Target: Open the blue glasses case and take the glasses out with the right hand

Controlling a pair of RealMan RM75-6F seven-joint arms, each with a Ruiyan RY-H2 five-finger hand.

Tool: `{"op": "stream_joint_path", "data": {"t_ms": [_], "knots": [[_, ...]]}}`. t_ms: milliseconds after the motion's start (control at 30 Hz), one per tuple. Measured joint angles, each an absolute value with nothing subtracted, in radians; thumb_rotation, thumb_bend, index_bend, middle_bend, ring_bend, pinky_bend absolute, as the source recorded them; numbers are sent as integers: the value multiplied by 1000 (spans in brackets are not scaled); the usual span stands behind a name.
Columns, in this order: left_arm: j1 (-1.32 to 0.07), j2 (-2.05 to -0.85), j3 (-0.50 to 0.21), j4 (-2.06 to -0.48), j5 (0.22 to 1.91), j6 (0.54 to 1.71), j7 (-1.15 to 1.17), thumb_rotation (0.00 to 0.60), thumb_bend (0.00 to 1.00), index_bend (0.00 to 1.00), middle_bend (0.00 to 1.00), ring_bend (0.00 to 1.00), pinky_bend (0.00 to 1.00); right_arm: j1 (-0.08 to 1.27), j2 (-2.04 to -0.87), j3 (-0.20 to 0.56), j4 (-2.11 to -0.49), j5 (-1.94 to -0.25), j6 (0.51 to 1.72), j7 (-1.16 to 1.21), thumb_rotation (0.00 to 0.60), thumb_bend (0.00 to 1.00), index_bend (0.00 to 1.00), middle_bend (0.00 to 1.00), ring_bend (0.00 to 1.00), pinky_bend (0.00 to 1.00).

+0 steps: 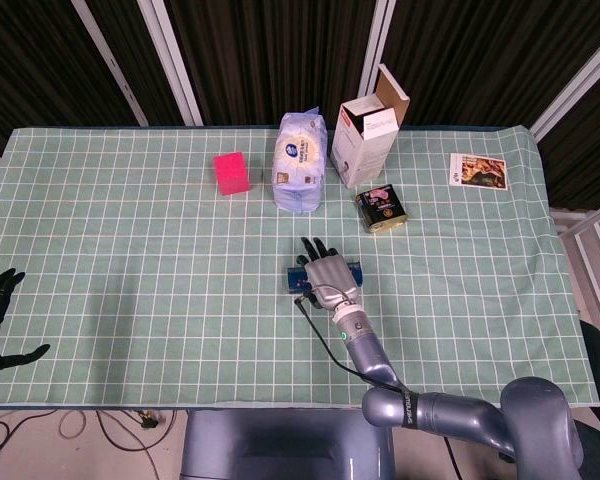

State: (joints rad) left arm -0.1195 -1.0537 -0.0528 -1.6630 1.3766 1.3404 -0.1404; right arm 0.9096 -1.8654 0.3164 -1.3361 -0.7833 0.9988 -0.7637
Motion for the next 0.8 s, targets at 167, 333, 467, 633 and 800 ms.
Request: {"op": "stream_joint_path", "data": {"t_ms": [167, 333, 467, 633, 800], "knots": [[-119, -1052, -53, -1664, 1375, 1339, -145, 600, 0, 0, 0, 0, 0, 925, -1879, 320, -1333, -758, 1005, -773, 600, 400, 283, 0, 0, 247], [-120, -1051, -53, -1666, 1375, 1337, -149, 600, 0, 0, 0, 0, 0, 938, -1888, 319, -1322, -742, 1009, -785, 600, 423, 283, 0, 0, 247], [-120, -1050, -53, -1665, 1374, 1336, -153, 600, 0, 0, 0, 0, 0, 949, -1892, 319, -1314, -728, 1011, -794, 600, 464, 283, 0, 0, 247], [-121, -1049, -54, -1667, 1373, 1334, -155, 600, 0, 0, 0, 0, 0, 957, -1897, 316, -1312, -715, 1015, -802, 600, 473, 283, 0, 0, 247], [-120, -1048, -54, -1667, 1372, 1334, -158, 600, 0, 0, 0, 0, 0, 963, -1903, 310, -1310, -702, 1022, -811, 600, 475, 283, 0, 0, 247]]}}
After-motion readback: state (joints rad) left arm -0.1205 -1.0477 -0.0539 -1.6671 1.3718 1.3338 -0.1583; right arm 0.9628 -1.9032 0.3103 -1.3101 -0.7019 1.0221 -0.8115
